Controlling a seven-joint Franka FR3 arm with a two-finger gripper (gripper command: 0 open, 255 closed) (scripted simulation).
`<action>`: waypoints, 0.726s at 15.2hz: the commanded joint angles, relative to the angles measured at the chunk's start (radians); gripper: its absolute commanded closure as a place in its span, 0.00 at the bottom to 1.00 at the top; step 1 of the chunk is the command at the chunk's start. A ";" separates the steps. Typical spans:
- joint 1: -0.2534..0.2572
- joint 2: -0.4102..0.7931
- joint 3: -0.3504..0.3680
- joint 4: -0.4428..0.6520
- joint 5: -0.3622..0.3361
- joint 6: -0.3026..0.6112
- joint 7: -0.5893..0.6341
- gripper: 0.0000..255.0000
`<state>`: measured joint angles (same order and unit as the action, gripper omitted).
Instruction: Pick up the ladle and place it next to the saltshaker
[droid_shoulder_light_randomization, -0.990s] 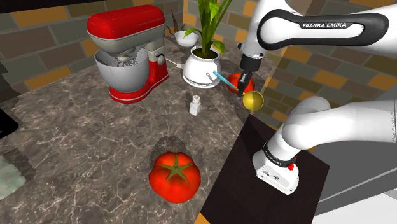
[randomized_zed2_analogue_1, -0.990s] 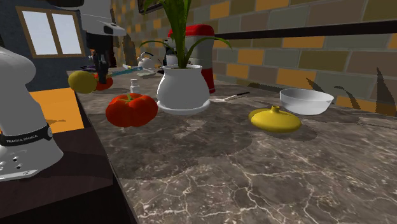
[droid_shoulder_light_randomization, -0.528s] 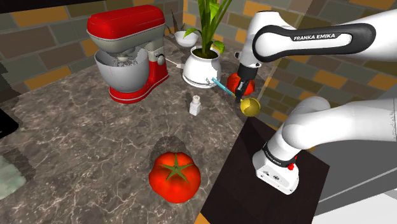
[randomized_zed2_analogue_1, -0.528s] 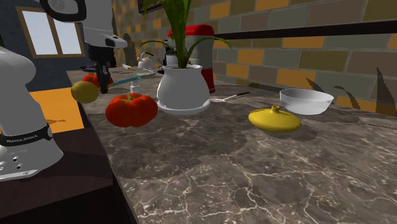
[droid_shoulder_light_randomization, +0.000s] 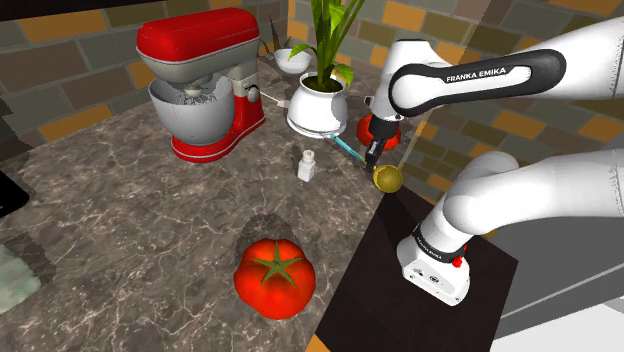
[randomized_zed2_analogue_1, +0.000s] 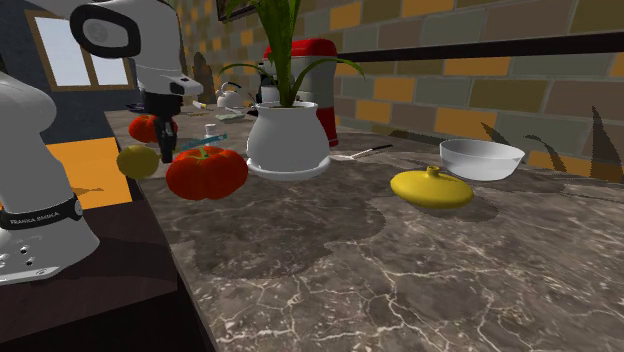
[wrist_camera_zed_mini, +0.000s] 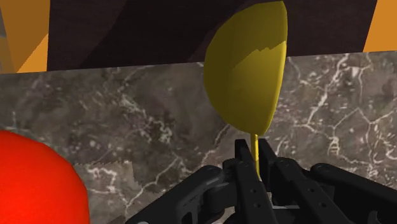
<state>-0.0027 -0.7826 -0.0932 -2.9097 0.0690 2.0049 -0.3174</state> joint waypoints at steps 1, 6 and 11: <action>0.002 0.016 -0.001 -0.020 0.002 0.037 -0.003 1.00; 0.003 0.037 -0.003 -0.038 0.003 0.076 -0.008 1.00; 0.003 0.037 -0.003 -0.038 0.004 0.076 -0.008 1.00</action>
<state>0.0007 -0.7453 -0.0957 -2.9465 0.0728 2.0814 -0.3249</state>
